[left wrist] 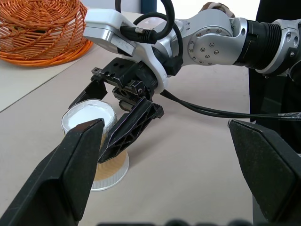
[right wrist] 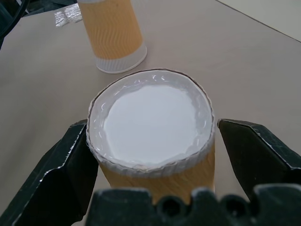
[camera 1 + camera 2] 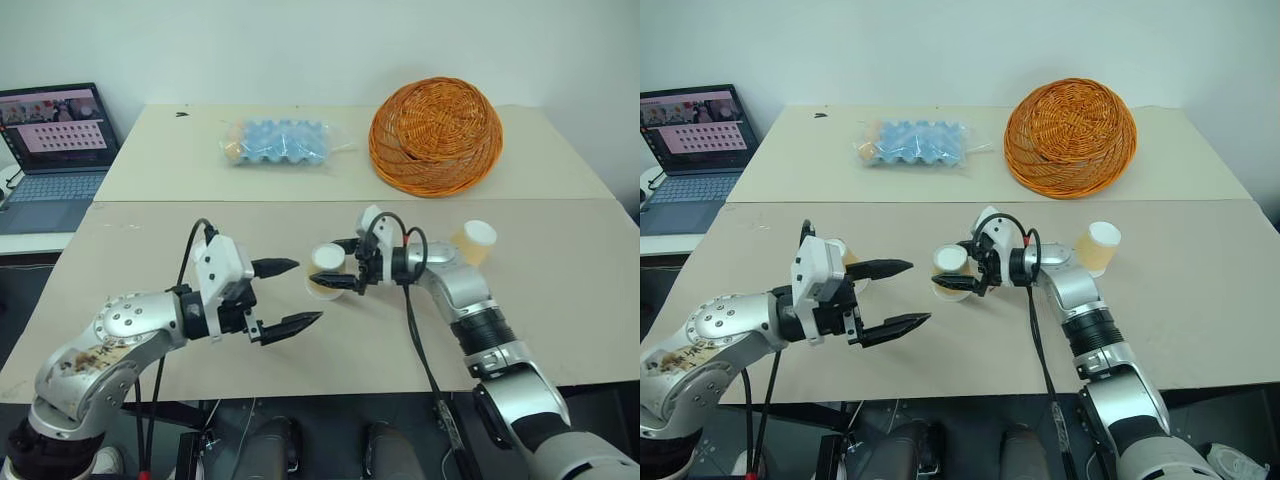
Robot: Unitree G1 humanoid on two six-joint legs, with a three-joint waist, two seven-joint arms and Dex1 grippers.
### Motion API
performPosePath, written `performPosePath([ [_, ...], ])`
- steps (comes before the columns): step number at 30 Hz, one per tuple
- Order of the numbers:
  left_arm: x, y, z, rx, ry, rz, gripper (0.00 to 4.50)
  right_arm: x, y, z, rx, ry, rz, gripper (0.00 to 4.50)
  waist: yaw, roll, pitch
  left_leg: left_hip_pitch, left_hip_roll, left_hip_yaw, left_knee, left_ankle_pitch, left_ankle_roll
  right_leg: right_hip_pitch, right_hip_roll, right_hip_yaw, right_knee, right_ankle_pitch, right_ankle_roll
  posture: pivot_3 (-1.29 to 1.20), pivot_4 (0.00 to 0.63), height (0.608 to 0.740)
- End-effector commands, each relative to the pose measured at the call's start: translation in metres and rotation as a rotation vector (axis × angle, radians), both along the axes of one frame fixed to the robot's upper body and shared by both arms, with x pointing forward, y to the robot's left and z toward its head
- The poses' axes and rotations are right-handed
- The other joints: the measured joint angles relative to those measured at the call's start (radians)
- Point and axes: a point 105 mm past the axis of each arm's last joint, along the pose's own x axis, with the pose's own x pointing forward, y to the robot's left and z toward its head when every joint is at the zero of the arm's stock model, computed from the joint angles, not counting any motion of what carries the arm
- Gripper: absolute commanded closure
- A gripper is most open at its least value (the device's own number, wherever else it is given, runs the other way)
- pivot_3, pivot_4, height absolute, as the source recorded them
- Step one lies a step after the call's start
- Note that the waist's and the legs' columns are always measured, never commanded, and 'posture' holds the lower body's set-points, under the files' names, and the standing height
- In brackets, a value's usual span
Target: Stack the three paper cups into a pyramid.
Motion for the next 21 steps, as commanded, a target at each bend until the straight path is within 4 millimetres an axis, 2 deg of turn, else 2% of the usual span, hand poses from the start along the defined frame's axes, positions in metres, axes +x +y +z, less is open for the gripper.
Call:
performPosePath([
  [1, -0.001, -0.003, 0.005, -0.011, -0.015, -0.016, 0.00, 0.001, -0.013, 0.021, 0.025, -0.072, -0.009, 0.03, 0.000, 0.000, 0.000, 0.000, 0.000, 0.000, 0.000, 0.000, 0.000, 0.000, 0.000, 0.000, 0.000, 0.000, 0.000, 0.00, 0.150, 0.726],
  [5, 0.000, -0.003, 0.005, -0.011, -0.012, -0.017, 0.00, -0.004, -0.030, 0.020, 0.003, -0.077, -0.026, 0.03, 0.001, 0.000, 0.000, 0.000, 0.000, 0.000, 0.000, 0.000, 0.000, 0.000, 0.000, 0.000, 0.000, 0.000, 0.000, 0.00, 0.150, 0.726],
  [16, 0.001, -0.004, 0.007, -0.016, -0.008, -0.027, 0.00, -0.016, -0.051, 0.020, -0.005, -0.077, -0.088, 0.03, 0.000, 0.000, 0.000, 0.000, 0.000, 0.000, 0.000, 0.000, 0.000, 0.001, 0.000, 0.000, 0.000, 0.000, 0.000, 0.00, 0.150, 0.726],
  [18, 0.001, -0.005, 0.007, -0.015, -0.009, -0.026, 0.00, -0.016, -0.066, 0.021, -0.009, -0.081, -0.141, 0.03, 0.000, 0.000, 0.000, 0.000, 0.000, 0.000, 0.000, 0.000, 0.001, 0.001, 0.000, 0.000, 0.000, 0.000, 0.000, 0.00, 0.150, 0.726],
  [21, 0.001, -0.005, 0.008, -0.016, -0.012, -0.025, 0.00, -0.018, -0.103, 0.019, -0.048, -0.083, -0.256, 0.03, 0.015, 0.000, 0.000, 0.000, 0.000, 0.000, 0.000, 0.000, 0.001, 0.001, 0.000, 0.000, -0.001, 0.000, 0.000, 0.00, 0.150, 0.726],
])
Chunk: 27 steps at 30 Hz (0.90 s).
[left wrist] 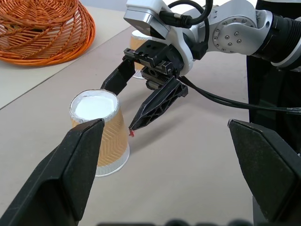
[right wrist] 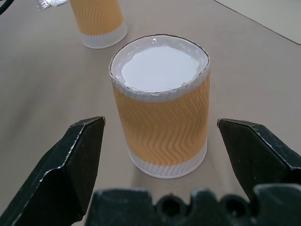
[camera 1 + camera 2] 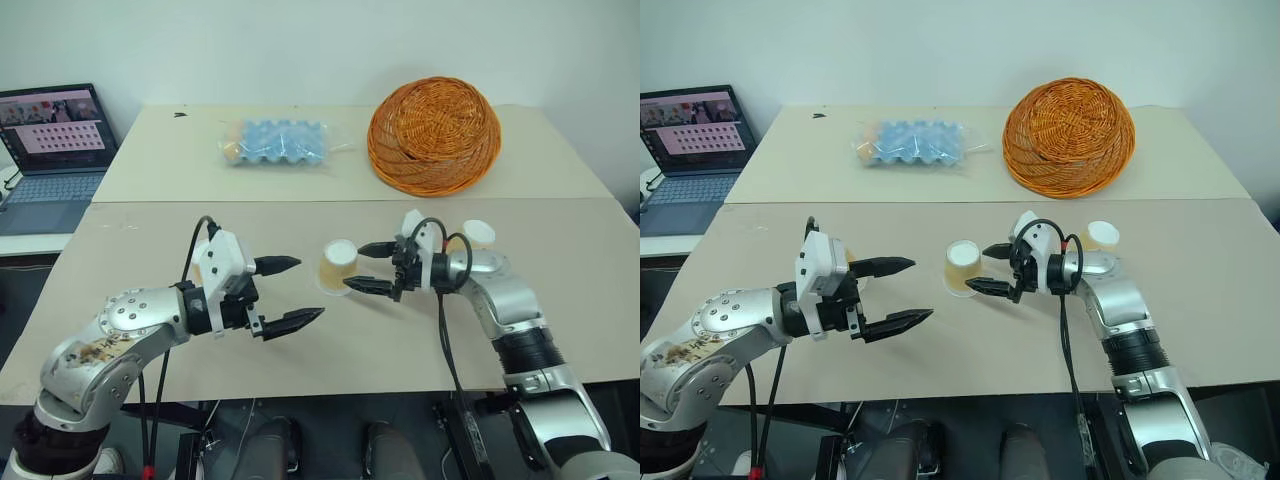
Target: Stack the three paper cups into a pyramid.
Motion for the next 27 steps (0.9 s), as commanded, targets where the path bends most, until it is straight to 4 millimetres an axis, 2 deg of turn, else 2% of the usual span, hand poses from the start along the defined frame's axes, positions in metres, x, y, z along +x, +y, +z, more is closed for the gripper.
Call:
performPosePath([
  [1, -0.003, -0.002, 0.007, -0.006, -0.031, -0.013, 0.00, -0.002, -0.047, 0.016, -0.021, -0.056, -0.147, 0.03, 0.012, 0.000, 0.000, 0.000, 0.000, 0.000, 0.000, 0.000, 0.000, 0.000, 0.000, 0.000, -0.001, 0.000, 0.000, 0.00, 0.150, 0.726],
  [3, -0.003, -0.001, 0.007, -0.003, -0.032, -0.010, 0.00, -0.012, -0.070, 0.014, -0.045, -0.043, -0.199, 0.03, 0.019, 0.000, 0.000, 0.000, 0.000, 0.000, 0.000, -0.001, 0.001, 0.000, 0.000, 0.000, -0.002, 0.000, 0.000, 0.00, 0.150, 0.726],
  [5, -0.003, -0.001, 0.006, -0.002, -0.031, -0.008, 0.00, -0.023, -0.082, 0.015, -0.054, -0.031, -0.219, 0.03, 0.018, 0.000, 0.000, 0.000, 0.000, 0.000, 0.000, -0.001, 0.002, 0.001, 0.000, 0.000, -0.002, 0.000, 0.000, 0.00, 0.150, 0.726],
  [7, -0.003, 0.000, 0.006, 0.001, -0.030, -0.003, 0.00, -0.046, -0.098, 0.019, -0.056, -0.015, -0.248, 0.03, 0.017, 0.000, 0.000, 0.000, 0.000, 0.001, 0.000, -0.002, 0.003, 0.001, 0.000, 0.000, -0.002, 0.000, 0.000, 0.00, 0.150, 0.726],
  [9, -0.003, 0.002, 0.005, 0.004, -0.028, 0.004, 0.00, -0.066, -0.103, 0.023, -0.045, 0.000, -0.272, 0.03, 0.018, 0.000, 0.000, 0.000, 0.001, 0.001, -0.001, -0.004, 0.006, 0.001, 0.000, 0.000, -0.002, 0.000, 0.000, 0.00, 0.150, 0.726],
  [12, -0.002, 0.002, 0.004, 0.004, -0.022, 0.007, 0.00, -0.095, -0.101, 0.028, -0.001, 0.018, -0.299, 0.03, 0.015, 0.000, 0.000, 0.000, 0.001, 0.000, -0.001, -0.006, 0.009, 0.002, -0.001, 0.000, -0.002, 0.000, 0.000, 0.00, 0.150, 0.726],
  [13, -0.001, 0.002, 0.004, 0.003, -0.020, 0.006, 0.00, -0.096, -0.106, 0.029, 0.004, 0.008, -0.369, 0.03, 0.014, 0.000, 0.000, 0.000, 0.002, 0.000, 0.000, -0.006, 0.010, 0.002, -0.001, 0.001, -0.002, 0.000, 0.000, 0.00, 0.150, 0.726],
  [14, -0.001, 0.002, 0.004, 0.002, -0.018, 0.006, 0.00, -0.097, -0.111, 0.029, 0.007, 0.001, -0.422, 0.03, 0.015, 0.000, 0.000, 0.000, 0.002, 0.000, 0.000, -0.006, 0.010, 0.002, -0.001, 0.001, -0.002, 0.000, 0.000, 0.00, 0.150, 0.726],
  [17, 0.001, 0.002, 0.004, 0.004, -0.016, 0.006, 0.00, -0.079, -0.134, 0.029, -0.043, -0.084, -0.651, 0.03, 0.015, -0.001, 0.000, 0.002, 0.002, 0.001, 0.000, -0.008, 0.004, 0.002, -0.001, 0.001, -0.003, 0.000, -0.001, 0.00, 0.150, 0.726],
  [20, 0.004, 0.001, 0.006, 0.000, -0.014, -0.007, 0.00, -0.044, -0.172, 0.029, -0.147, -0.252, -1.044, 0.03, 0.013, -0.002, 0.000, 0.004, 0.002, 0.001, 0.001, -0.009, -0.001, 0.000, -0.001, 0.001, -0.003, 0.000, -0.004, 0.00, 0.150, 0.726],
  [21, 0.004, 0.000, 0.007, -0.001, -0.015, -0.013, 0.00, -0.038, -0.176, 0.029, -0.169, -0.301, -1.117, 0.03, 0.013, -0.002, 0.000, 0.004, 0.002, 0.002, 0.001, -0.008, -0.002, 0.000, -0.001, 0.001, -0.003, -0.001, -0.008, 0.00, 0.150, 0.726],
  [23, 0.005, -0.001, 0.008, -0.003, -0.016, -0.020, 0.00, -0.031, -0.173, 0.029, -0.117, -0.333, -1.167, 0.03, 0.016, -0.002, 0.000, 0.005, 0.001, 0.002, 0.001, -0.007, -0.003, 0.000, -0.001, 0.001, -0.002, -0.001, -0.008, 0.00, 0.150, 0.726],
  [27, 0.007, -0.001, 0.008, 0.004, -0.019, -0.025, 0.00, -0.018, -0.153, 0.021, 0.001, -0.311, -1.165, 0.03, 0.015, -0.001, 0.000, 0.002, 0.001, 0.001, -0.001, 0.003, -0.001, 0.001, 0.000, 0.002, 0.001, 0.001, -0.003, 0.00, 0.150, 0.726],
])
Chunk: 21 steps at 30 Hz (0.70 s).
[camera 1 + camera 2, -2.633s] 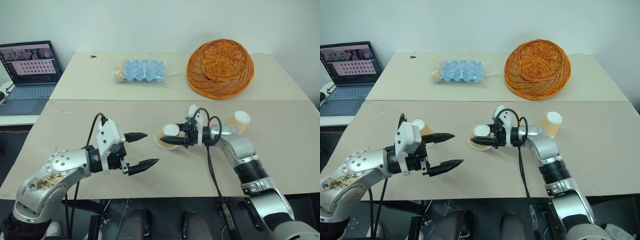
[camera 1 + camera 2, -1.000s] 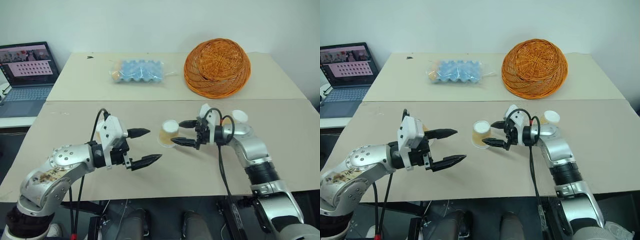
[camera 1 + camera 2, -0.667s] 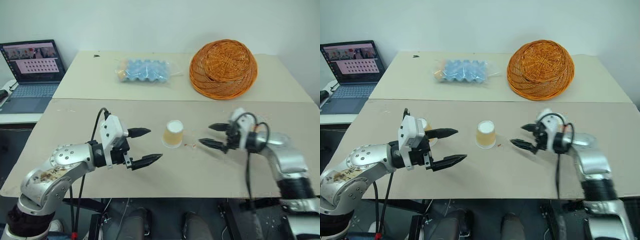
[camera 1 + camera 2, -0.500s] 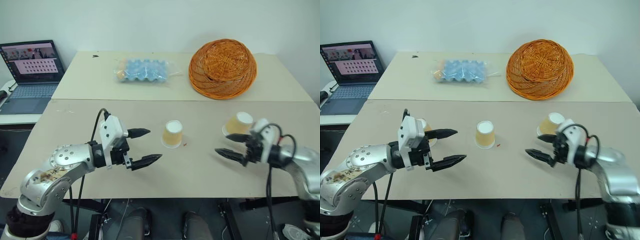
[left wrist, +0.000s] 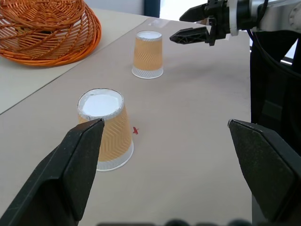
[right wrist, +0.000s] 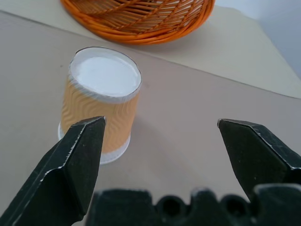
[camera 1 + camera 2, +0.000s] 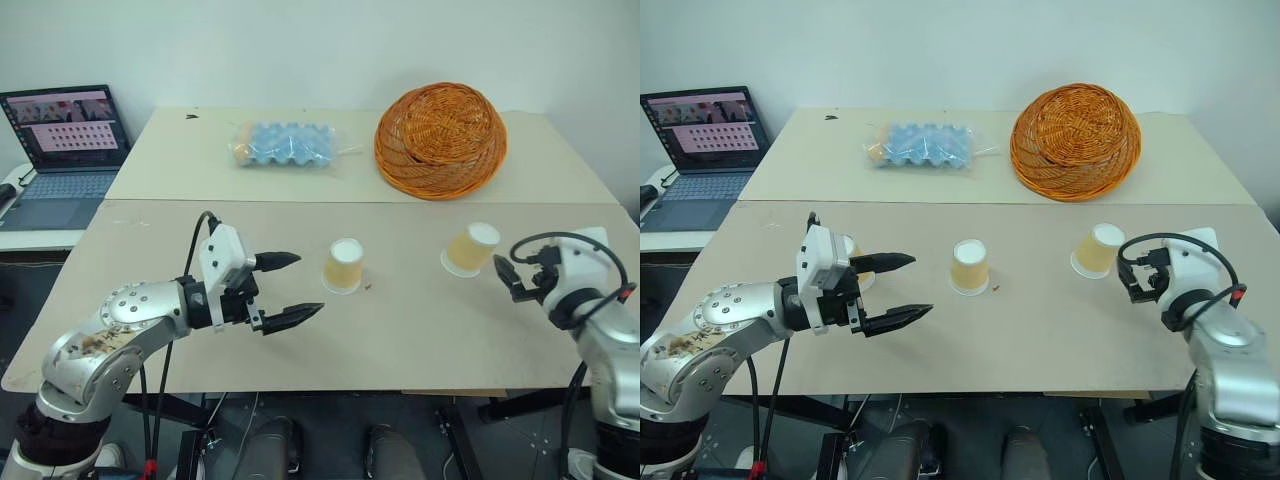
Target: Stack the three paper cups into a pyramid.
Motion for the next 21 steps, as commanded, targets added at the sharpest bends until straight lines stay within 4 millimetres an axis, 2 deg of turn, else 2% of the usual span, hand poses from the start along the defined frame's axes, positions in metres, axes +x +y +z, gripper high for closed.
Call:
performPosePath([
  [1, -0.001, -0.002, 0.006, 0.001, -0.026, -0.020, 0.00, 0.007, 0.007, 0.014, 0.015, -0.085, -0.001, 0.03, -0.001, 0.000, 0.000, 0.000, 0.000, 0.000, 0.000, 0.000, 0.000, 0.000, 0.000, 0.000, 0.000, 0.000, 0.000, 0.00, 0.150, 0.726],
  [4, -0.002, -0.002, 0.007, 0.009, -0.037, -0.027, 0.00, 0.012, 0.013, 0.014, 0.033, -0.092, 0.022, 0.03, 0.000, 0.000, 0.000, -0.001, 0.000, 0.000, 0.000, -0.001, 0.001, 0.000, 0.000, 0.000, 0.000, -0.001, 0.001, 0.00, 0.150, 0.726],
  [11, -0.004, -0.004, 0.008, 0.007, -0.044, -0.036, 0.00, 0.019, 0.006, 0.016, 0.034, -0.097, 0.008, 0.03, -0.002, 0.000, 0.000, -0.001, -0.001, 0.000, 0.000, -0.004, 0.007, 0.000, 0.000, 0.000, -0.001, -0.001, 0.001, 0.00, 0.150, 0.726],
  [16, -0.003, -0.003, 0.008, 0.004, -0.045, -0.027, 0.00, 0.030, 0.024, 0.020, 0.058, -0.111, 0.067, 0.03, -0.006, 0.000, 0.000, -0.001, 0.000, 0.000, 0.000, -0.004, 0.007, 0.000, 0.000, 0.000, 0.001, -0.001, 0.001, 0.00, 0.150, 0.726],
  [21, -0.003, -0.003, 0.008, 0.002, -0.047, -0.020, 0.00, 0.038, 0.029, 0.024, 0.065, -0.128, 0.083, 0.03, -0.010, 0.000, 0.000, -0.001, 0.000, -0.001, 0.000, -0.004, 0.007, 0.000, 0.001, 0.000, 0.001, -0.001, 0.001, 0.00, 0.150, 0.726],
])
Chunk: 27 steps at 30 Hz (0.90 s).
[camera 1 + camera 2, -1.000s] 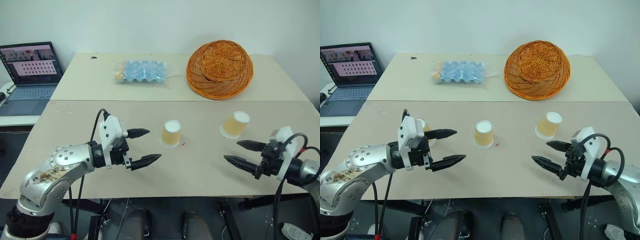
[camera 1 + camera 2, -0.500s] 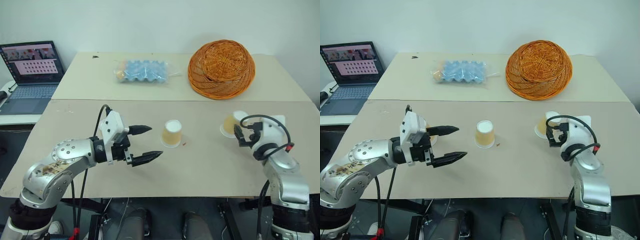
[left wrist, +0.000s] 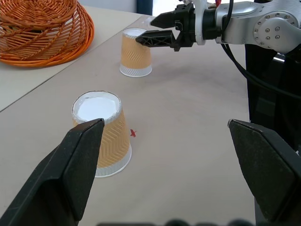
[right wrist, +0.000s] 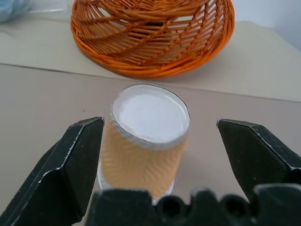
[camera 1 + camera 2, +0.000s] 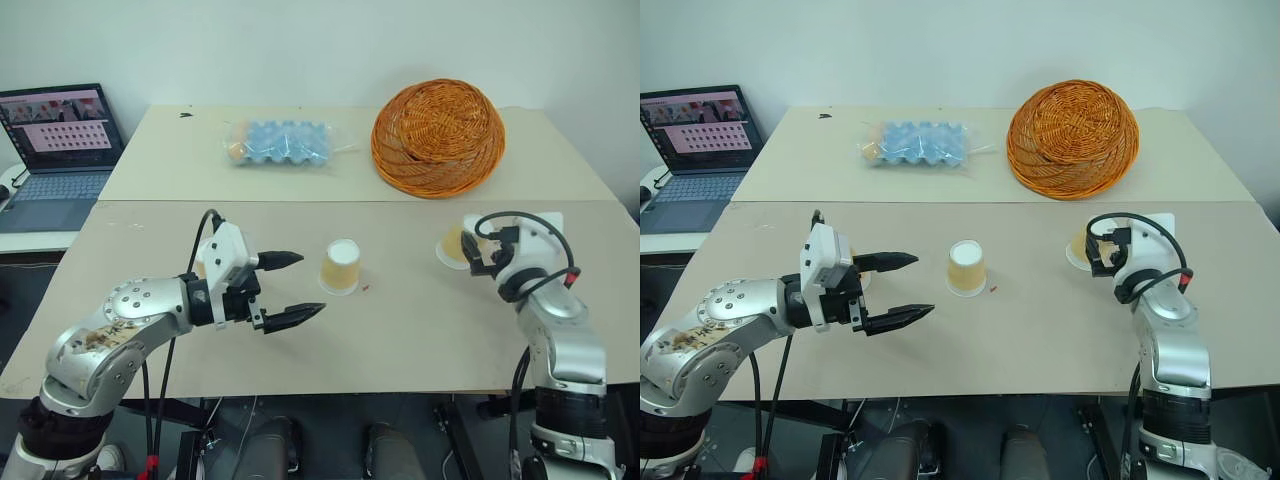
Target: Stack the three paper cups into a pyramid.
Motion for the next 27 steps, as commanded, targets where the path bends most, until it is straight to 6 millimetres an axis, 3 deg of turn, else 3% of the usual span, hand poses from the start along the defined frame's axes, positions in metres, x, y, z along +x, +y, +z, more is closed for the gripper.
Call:
performPosePath([
  [1, -0.003, -0.001, 0.009, -0.006, -0.045, -0.004, 0.00, 0.004, 0.004, 0.017, -0.004, -0.069, 0.020, 0.03, 0.001, 0.000, 0.000, 0.000, 0.000, 0.000, 0.000, 0.000, 0.000, 0.000, 0.000, 0.000, 0.000, 0.000, 0.000, 0.00, 0.150, 0.726],
  [14, -0.005, 0.000, 0.009, -0.011, -0.038, 0.014, 0.00, 0.025, 0.006, 0.017, 0.037, -0.080, 0.033, 0.03, -0.005, 0.000, 0.000, 0.000, 0.000, 0.000, 0.000, 0.001, -0.001, 0.000, 0.000, 0.000, 0.000, 0.000, 0.000, 0.00, 0.150, 0.726],
  [27, -0.005, 0.002, 0.008, -0.015, -0.029, 0.024, 0.00, 0.025, -0.004, 0.013, 0.082, -0.087, 0.004, 0.03, -0.008, 0.000, 0.000, 0.000, 0.000, 0.000, 0.000, 0.001, -0.002, 0.000, 0.000, 0.000, 0.001, 0.000, 0.000, 0.00, 0.150, 0.726],
])
